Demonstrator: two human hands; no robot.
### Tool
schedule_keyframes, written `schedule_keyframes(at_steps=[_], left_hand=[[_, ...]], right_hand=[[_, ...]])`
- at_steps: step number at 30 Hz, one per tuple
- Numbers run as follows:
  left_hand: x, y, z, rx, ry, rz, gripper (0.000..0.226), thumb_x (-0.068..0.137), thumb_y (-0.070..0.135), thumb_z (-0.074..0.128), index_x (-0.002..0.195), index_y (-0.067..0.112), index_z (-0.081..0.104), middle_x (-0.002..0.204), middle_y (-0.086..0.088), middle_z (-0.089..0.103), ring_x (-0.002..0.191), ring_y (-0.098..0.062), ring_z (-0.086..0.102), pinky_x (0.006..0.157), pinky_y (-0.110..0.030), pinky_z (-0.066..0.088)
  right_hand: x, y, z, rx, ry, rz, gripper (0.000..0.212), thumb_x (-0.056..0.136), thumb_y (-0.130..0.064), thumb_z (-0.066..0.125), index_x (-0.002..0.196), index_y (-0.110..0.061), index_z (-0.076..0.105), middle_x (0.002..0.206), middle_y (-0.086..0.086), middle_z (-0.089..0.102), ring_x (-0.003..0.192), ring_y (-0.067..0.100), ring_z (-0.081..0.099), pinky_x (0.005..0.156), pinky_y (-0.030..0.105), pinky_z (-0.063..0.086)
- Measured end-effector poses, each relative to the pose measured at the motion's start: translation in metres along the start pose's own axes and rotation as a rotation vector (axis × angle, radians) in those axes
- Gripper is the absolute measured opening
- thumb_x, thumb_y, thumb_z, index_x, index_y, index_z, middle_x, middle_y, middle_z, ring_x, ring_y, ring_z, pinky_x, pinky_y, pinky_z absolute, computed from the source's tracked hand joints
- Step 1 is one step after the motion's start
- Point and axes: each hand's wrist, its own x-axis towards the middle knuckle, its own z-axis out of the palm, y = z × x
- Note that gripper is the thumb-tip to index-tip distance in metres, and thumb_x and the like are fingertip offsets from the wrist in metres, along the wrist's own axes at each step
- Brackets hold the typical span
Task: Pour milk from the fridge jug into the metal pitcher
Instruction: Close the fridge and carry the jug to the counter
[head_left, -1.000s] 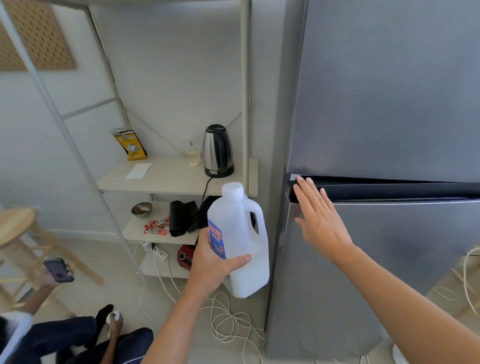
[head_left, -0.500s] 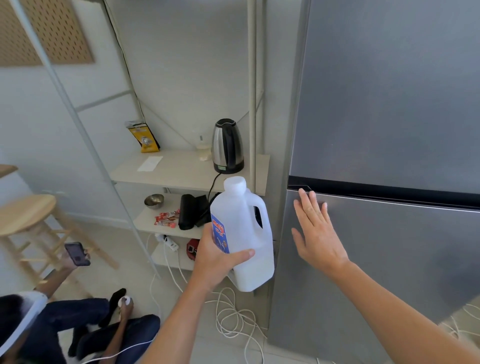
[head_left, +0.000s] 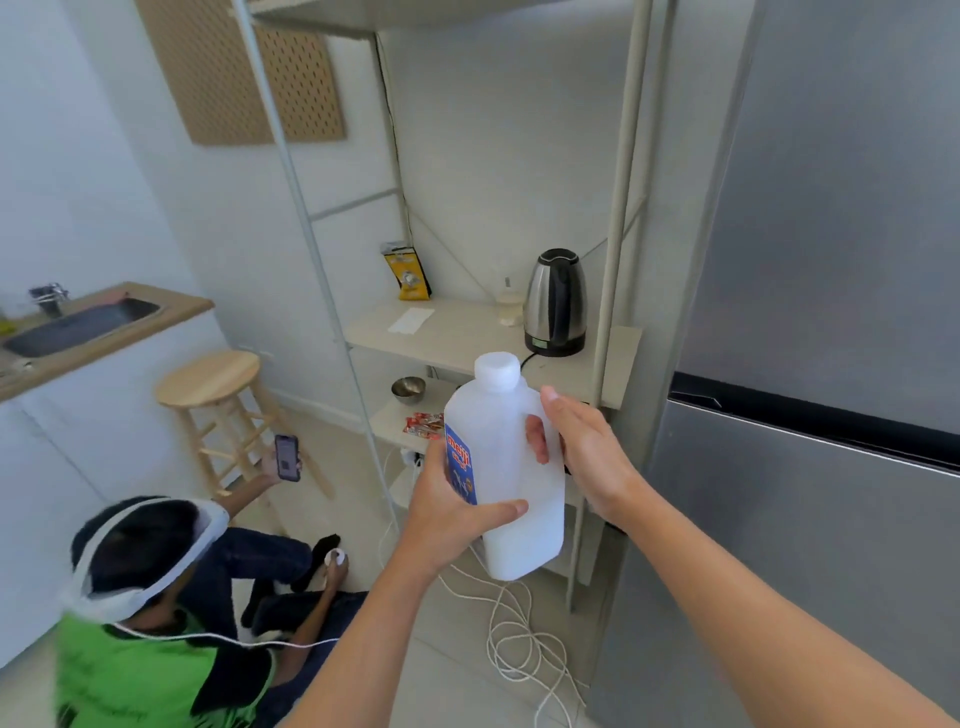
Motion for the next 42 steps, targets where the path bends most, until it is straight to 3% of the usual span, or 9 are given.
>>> schedule_keyframes(at_steps=[2, 4, 11, 16, 20, 26, 33, 36, 42], left_hand=[[-0.010, 0.002, -0.014, -0.002, 0.043, -0.009, 0.086, 0.048, 0.019, 0.098, 0.121, 0.025, 0.052, 0.109, 0.013, 0.070, 0.104, -0.011, 0.070, 0.089, -0.041, 0.059], [-0.025, 0.004, -0.035, 0.001, 0.117, -0.018, 0.081, 0.055, 0.008, 0.097, 0.120, 0.024, 0.052, 0.110, 0.010, 0.070, 0.101, -0.007, 0.070, 0.084, -0.031, 0.059], [-0.093, 0.019, -0.126, 0.086, 0.350, -0.019, 0.075, 0.061, 0.007, 0.095, 0.120, 0.023, 0.052, 0.109, 0.018, 0.065, 0.093, 0.014, 0.063, 0.073, -0.009, 0.051], [-0.160, 0.024, -0.205, 0.151, 0.536, -0.036, 0.075, 0.057, 0.016, 0.097, 0.118, 0.029, 0.054, 0.106, 0.025, 0.066, 0.100, 0.011, 0.063, 0.084, -0.021, 0.055], [-0.227, 0.032, -0.262, 0.173, 0.685, -0.043, 0.072, 0.058, 0.012, 0.097, 0.115, 0.022, 0.054, 0.109, 0.016, 0.066, 0.095, 0.012, 0.063, 0.079, -0.015, 0.054], [-0.338, 0.041, -0.346, 0.216, 0.849, -0.073, 0.080, 0.048, 0.032, 0.099, 0.116, 0.032, 0.057, 0.112, 0.016, 0.069, 0.107, -0.001, 0.065, 0.089, -0.042, 0.059], [-0.468, 0.042, -0.393, 0.188, 1.117, -0.116, 0.074, 0.055, 0.016, 0.098, 0.116, 0.026, 0.058, 0.104, 0.021, 0.070, 0.105, -0.005, 0.068, 0.092, -0.043, 0.058], [-0.528, 0.043, -0.408, 0.200, 1.265, -0.139, 0.074, 0.054, 0.019, 0.098, 0.116, 0.024, 0.058, 0.104, 0.021, 0.069, 0.104, -0.003, 0.066, 0.092, -0.043, 0.058], [-0.636, 0.039, -0.418, 0.252, 1.568, -0.273, 0.072, 0.052, 0.028, 0.098, 0.111, 0.031, 0.057, 0.106, 0.019, 0.069, 0.104, -0.002, 0.065, 0.091, -0.044, 0.058]], right_hand=[[0.006, -0.002, 0.019, 0.006, -0.032, -0.018, 0.052, 0.097, -0.054, 0.039, 0.064, -0.014, 0.045, 0.059, 0.004, 0.046, 0.064, 0.020, 0.041, 0.070, 0.037, 0.031], [0.008, -0.009, 0.043, 0.015, -0.084, -0.055, 0.051, 0.098, -0.052, 0.039, 0.065, -0.014, 0.043, 0.058, 0.004, 0.042, 0.061, 0.018, 0.037, 0.065, 0.033, 0.030], [-0.004, -0.040, 0.148, 0.063, -0.270, -0.126, 0.051, 0.104, -0.044, 0.038, 0.063, -0.014, 0.041, 0.056, 0.000, 0.041, 0.056, 0.015, 0.038, 0.061, 0.028, 0.032], [-0.034, -0.077, 0.243, 0.150, -0.427, -0.167, 0.048, 0.105, -0.037, 0.040, 0.062, -0.014, 0.041, 0.055, 0.004, 0.039, 0.052, 0.014, 0.036, 0.052, 0.023, 0.031], [-0.066, -0.099, 0.322, 0.233, -0.562, -0.204, 0.050, 0.105, -0.035, 0.040, 0.066, -0.004, 0.047, 0.051, 0.001, 0.038, 0.048, 0.012, 0.034, 0.050, 0.024, 0.028], [-0.140, -0.134, 0.427, 0.330, -0.740, -0.196, 0.051, 0.105, -0.041, 0.039, 0.062, -0.013, 0.043, 0.053, 0.002, 0.038, 0.052, 0.016, 0.034, 0.055, 0.028, 0.029], [-0.231, -0.169, 0.533, 0.347, -1.012, -0.218, 0.051, 0.103, -0.044, 0.042, 0.066, -0.008, 0.042, 0.056, 0.004, 0.037, 0.054, 0.016, 0.033, 0.053, 0.028, 0.030], [-0.278, -0.181, 0.581, 0.365, -1.175, -0.208, 0.051, 0.097, -0.051, 0.044, 0.064, -0.011, 0.039, 0.056, 0.003, 0.037, 0.055, 0.018, 0.032, 0.055, 0.031, 0.029], [-0.378, -0.196, 0.657, 0.464, -1.463, -0.177, 0.046, 0.105, -0.037, 0.039, 0.068, -0.010, 0.040, 0.057, 0.004, 0.036, 0.053, 0.016, 0.031, 0.056, 0.029, 0.028]])
